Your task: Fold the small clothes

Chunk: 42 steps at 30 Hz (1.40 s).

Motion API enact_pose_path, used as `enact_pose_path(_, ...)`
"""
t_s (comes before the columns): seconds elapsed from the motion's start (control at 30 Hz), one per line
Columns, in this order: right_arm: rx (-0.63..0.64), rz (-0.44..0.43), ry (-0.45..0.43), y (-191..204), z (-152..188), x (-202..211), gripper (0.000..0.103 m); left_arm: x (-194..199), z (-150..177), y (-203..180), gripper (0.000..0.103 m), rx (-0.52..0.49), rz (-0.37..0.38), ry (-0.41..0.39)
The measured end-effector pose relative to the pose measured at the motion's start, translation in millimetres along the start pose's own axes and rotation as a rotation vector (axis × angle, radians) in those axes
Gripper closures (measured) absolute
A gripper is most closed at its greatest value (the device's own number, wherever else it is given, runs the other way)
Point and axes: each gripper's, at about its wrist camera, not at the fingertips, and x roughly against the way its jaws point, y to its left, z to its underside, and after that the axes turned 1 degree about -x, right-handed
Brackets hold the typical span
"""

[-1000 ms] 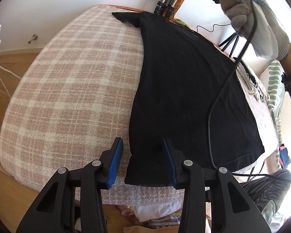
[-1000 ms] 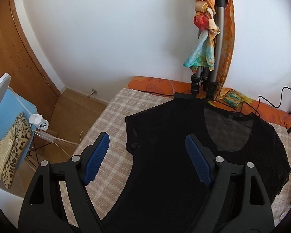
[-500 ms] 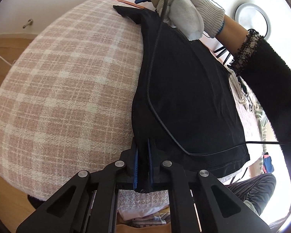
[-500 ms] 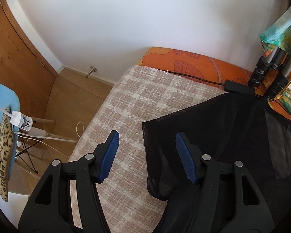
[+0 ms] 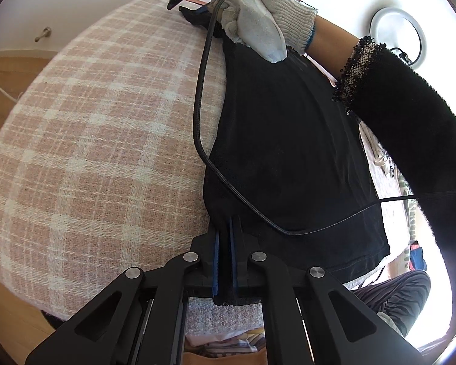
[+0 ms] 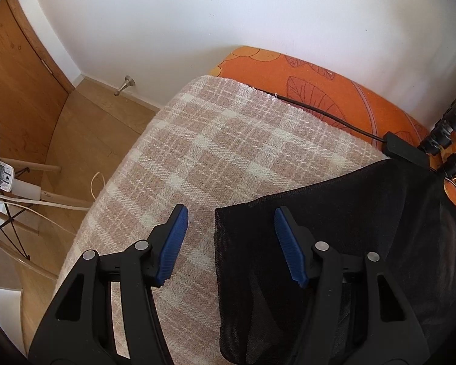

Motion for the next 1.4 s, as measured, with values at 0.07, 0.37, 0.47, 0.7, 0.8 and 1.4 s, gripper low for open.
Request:
enact_pose_path(0.07, 0.04, 0.051, -0.008, 1.3, 2.6, 1.2, 0.074, -1.2, -0.1, -0.3, 0.1, -0.004, -0.001, -0.003)
enact_pose_path(0.37, -0.018, 0.058, -0.06, -42.2, 9.3, 43.0, 0.098, 3.3, 1.2, -9.9, 0.101, -0.047, 0.008, -0.025)
enact_pose_path(0.47, -0.03, 0.078, -0.091, -62.7, 12.6, 66.9, 0.099, 5.8, 3.2, -17.4, 0.101, -0.063, 0.014, -0.035)
enact_pose_path(0.7, -0.072, 0.127, -0.159, -100.9, 15.5, 121.2, 0.099, 7.8, 6.5, -43.3, 0.101, -0.119, 0.045, -0.047)
enact_pose_path(0.8, -0.085, 0.155, -0.174, -121.0, 23.0, 136.0, 0.099, 8.8, 5.6, -54.9, 0.101, -0.149, 0.068, -0.045)
enact_pose_path(1.4, -0.179, 0.284, -0.112, -215.3, 73.9, 122.1, 0.099, -55.2, 7.6, -114.6, 0.101, -0.261, 0.136, 0.125)
